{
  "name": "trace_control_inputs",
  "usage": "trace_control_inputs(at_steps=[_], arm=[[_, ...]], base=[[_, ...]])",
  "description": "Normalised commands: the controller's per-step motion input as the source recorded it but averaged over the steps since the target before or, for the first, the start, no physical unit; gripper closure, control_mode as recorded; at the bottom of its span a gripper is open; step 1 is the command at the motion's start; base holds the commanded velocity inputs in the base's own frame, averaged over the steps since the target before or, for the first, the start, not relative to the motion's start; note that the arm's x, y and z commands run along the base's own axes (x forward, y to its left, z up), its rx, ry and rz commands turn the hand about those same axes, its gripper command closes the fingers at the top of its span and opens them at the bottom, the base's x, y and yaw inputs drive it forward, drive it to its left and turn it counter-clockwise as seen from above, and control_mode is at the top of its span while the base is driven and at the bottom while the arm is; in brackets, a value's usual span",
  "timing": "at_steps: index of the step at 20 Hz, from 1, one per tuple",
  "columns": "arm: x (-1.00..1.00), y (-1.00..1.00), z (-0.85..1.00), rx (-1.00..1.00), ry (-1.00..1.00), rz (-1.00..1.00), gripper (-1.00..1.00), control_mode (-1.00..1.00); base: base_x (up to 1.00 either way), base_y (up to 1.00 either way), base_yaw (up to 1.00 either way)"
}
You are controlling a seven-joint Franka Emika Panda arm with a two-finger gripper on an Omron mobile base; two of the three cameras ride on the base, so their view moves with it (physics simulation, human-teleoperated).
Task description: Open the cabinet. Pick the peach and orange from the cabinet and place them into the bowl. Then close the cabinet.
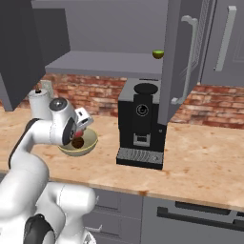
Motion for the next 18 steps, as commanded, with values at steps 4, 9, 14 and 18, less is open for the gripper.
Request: trace_control_inputs(at_steps=[4, 9, 14, 18], arm=[[0.51, 0.01, -0.14, 0.00, 0.00, 0.00, 1.00, -1.00], [0.39, 0.09, -0.27, -0.02, 0.00, 0.00, 1.00, -1.00], [0.43, 0.20, -0.34, -0.04, 0.00, 0.00, 1.00, -1.00], [0.36, 0.13, -0.32, -0.04, 0.00, 0.00, 1.00, -1.00]], base=[[0.00, 0.00, 0.00], [0.00, 0.00, 0.00], [0.00, 0.00, 0.00], [0.00, 0.00, 0.00]])
